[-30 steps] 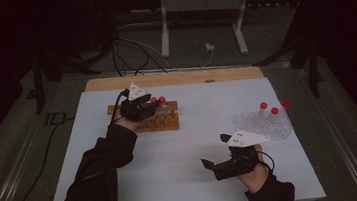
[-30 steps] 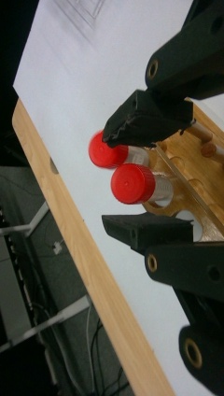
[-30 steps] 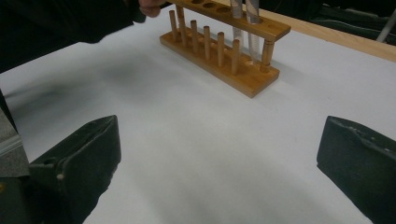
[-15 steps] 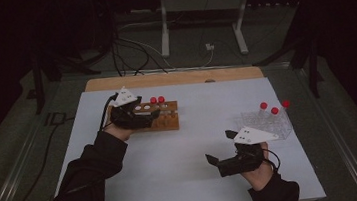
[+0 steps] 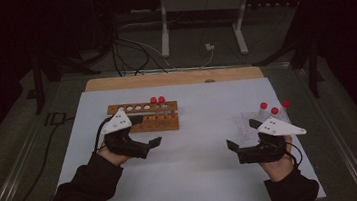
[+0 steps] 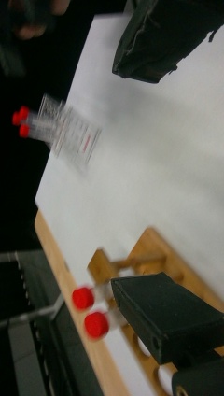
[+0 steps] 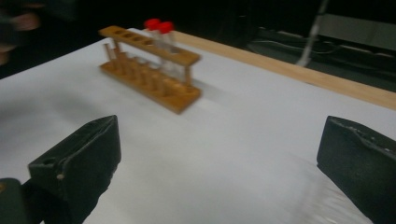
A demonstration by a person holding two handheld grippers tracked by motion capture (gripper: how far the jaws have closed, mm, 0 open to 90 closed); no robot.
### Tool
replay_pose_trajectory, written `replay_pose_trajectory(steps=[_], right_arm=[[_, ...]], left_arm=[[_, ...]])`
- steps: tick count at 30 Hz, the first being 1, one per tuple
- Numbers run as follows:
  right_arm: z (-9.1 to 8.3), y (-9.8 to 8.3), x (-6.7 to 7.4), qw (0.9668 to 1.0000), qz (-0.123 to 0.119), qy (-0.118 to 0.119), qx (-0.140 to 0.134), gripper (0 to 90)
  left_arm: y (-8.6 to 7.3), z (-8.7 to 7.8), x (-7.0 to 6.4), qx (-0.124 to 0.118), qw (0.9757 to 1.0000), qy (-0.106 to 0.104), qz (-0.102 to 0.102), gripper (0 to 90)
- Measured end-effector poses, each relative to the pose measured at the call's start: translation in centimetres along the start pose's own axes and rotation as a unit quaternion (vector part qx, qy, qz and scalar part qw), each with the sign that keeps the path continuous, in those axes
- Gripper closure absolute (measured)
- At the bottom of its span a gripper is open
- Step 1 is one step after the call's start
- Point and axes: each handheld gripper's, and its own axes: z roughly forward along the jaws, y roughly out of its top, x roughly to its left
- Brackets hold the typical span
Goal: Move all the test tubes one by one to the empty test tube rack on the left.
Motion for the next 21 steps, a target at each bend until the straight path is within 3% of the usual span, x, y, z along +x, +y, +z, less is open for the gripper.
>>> replay_pose_trajectory(steps=[9,14,21], right_arm=[[-2.0,-0.8,-3.8,0.9975,0.019,-0.068,-0.007,0.0],[-2.3,-1.6,-5.9,0.9935,0.04,-0.107,-0.001,0.0],[-1.9,-3.0,-8.3,0.988,0.062,-0.14,0.021,0.0]], left_arm=[[-2.1,-0.4,-2.1,0.003,0.9997,-0.025,0.002,2.3],[-2.7,-0.3,-3.0,0.0,0.9996,-0.025,0.011,2.3],[-3.6,0.0,-3.8,0.007,0.9992,-0.033,0.02,2.4]])
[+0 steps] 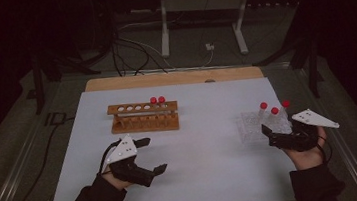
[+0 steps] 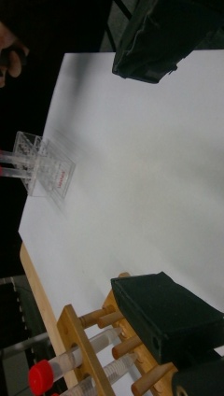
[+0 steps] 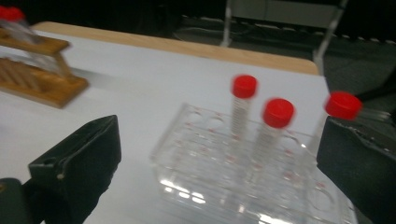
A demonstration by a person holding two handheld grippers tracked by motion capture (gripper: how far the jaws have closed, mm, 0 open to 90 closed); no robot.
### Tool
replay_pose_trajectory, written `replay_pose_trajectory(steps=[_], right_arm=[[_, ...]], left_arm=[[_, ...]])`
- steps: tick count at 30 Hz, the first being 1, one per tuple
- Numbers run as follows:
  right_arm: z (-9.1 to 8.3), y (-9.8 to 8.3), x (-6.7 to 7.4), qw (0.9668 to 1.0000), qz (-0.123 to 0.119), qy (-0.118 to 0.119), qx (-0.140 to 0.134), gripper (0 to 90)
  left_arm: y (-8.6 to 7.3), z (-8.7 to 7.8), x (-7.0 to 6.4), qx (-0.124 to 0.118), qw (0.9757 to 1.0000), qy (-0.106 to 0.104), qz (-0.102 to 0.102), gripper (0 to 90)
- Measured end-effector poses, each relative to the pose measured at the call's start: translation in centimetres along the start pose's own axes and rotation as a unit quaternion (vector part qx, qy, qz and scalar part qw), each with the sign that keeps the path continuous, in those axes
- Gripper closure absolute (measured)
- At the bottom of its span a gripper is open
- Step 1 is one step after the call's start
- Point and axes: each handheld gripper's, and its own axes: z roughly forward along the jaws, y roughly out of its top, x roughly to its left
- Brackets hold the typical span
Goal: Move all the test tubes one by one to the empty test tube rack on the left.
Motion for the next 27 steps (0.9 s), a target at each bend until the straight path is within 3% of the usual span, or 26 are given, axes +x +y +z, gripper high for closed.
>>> replay_pose_trajectory(steps=[9,16,20,27], right_arm=[[2.3,-1.0,-1.6,0.9992,0.017,-0.02,0.028,10.0],[4.0,-1.3,-2.2,0.9978,0.025,-0.038,0.048,27.7],[4.5,-1.2,-2.4,0.9973,0.032,-0.041,0.052,45.2],[5.4,-1.1,-2.5,0.9955,0.032,-0.054,0.071,59.1]], left_arm=[[-0.3,0.1,-0.3,-0.001,1.0,-0.002,0.004,2.4],[-0.4,0.2,-0.3,0.003,1.0,-0.004,0.005,2.4],[-0.5,0.3,-0.3,0.004,1.0,-0.007,0.004,2.4],[-0.5,0.2,-0.3,0.004,1.0,-0.004,0.004,2.4]])
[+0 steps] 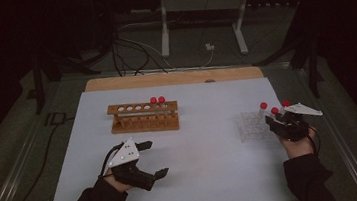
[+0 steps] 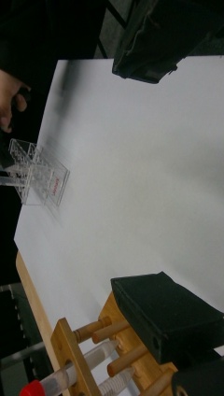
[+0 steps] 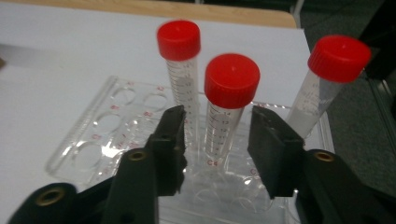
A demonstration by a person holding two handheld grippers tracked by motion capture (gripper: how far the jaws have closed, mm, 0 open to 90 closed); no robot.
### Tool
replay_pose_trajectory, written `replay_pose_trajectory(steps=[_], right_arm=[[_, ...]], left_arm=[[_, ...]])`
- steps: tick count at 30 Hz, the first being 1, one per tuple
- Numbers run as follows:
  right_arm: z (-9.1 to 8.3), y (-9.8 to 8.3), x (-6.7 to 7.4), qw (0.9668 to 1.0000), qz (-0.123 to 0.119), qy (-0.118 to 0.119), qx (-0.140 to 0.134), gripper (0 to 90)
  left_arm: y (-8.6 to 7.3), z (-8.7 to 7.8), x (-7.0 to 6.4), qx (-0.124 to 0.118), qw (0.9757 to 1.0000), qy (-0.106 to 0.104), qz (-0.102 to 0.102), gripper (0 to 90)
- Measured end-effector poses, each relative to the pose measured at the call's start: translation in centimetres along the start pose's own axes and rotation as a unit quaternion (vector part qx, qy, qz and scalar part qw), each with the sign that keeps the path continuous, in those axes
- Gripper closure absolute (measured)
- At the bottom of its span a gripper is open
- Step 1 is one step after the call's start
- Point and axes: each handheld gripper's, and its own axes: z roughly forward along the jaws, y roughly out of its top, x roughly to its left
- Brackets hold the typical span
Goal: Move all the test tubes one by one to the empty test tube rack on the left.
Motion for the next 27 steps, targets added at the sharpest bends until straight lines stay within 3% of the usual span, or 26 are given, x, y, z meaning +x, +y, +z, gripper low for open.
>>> replay_pose_trajectory(steps=[9,16,27], right_arm=[[0.7,0.1,-0.1,1.0,0.005,-0.004,0.006,73.6],[0.5,0.4,0.1,1.0,0.001,-0.005,0.003,74.8],[-1.9,1.6,0.4,0.9992,-0.01,-0.011,-0.037,75.0]], left_arm=[[-0.1,0.0,0.1,0.0,1.0,-0.002,-0.003,2.4],[-0.2,0.0,0.2,0.001,1.0,-0.004,-0.005,2.4],[-0.1,-0.1,0.3,0.002,1.0,-0.004,-0.006,2.4]])
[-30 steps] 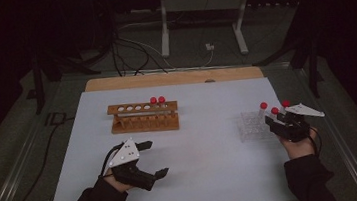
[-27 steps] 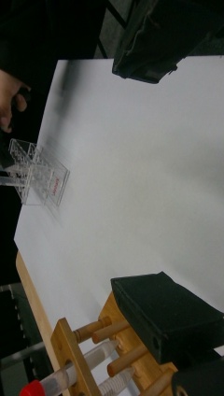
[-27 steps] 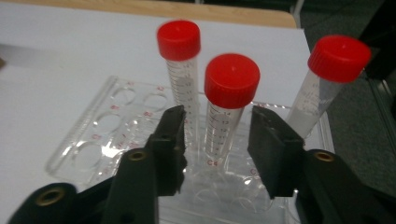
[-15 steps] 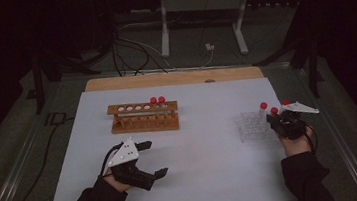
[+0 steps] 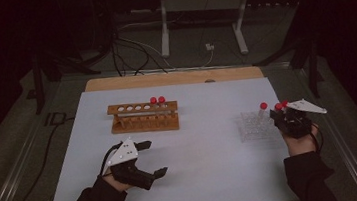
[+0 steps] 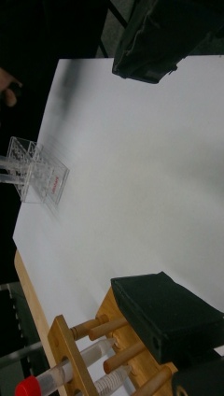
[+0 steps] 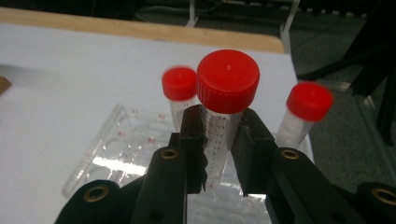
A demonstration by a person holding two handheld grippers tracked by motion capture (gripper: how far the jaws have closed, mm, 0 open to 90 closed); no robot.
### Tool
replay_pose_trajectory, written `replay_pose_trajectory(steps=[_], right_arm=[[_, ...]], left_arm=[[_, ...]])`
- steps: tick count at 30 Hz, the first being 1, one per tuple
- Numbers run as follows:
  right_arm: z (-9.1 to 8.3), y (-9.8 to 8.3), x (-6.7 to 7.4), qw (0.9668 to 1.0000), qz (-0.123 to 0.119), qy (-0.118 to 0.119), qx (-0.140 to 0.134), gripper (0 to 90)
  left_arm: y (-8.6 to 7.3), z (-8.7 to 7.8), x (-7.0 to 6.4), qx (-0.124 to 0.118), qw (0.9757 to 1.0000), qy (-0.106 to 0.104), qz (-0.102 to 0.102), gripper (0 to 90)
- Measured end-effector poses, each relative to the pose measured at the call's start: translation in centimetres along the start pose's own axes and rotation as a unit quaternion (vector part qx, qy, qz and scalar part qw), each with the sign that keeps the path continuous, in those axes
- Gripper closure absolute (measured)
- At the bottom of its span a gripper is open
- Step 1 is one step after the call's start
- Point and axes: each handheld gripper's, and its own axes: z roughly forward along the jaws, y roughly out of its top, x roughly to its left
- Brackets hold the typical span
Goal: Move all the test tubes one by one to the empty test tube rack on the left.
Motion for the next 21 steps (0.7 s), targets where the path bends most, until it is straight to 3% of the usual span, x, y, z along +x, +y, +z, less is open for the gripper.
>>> replay_pose_trajectory(steps=[11,21], right_arm=[[-2.8,1.5,0.7,0.999,-0.012,0.018,-0.04,75.0],[-3.7,2.2,2.9,0.9964,-0.026,0.066,-0.046,75.0]], left_arm=[[0.3,0.0,-0.1,-0.001,1.0,-0.004,0.0,2.4],[0.7,-0.1,-0.1,0.001,1.0,-0.007,0.003,2.5]])
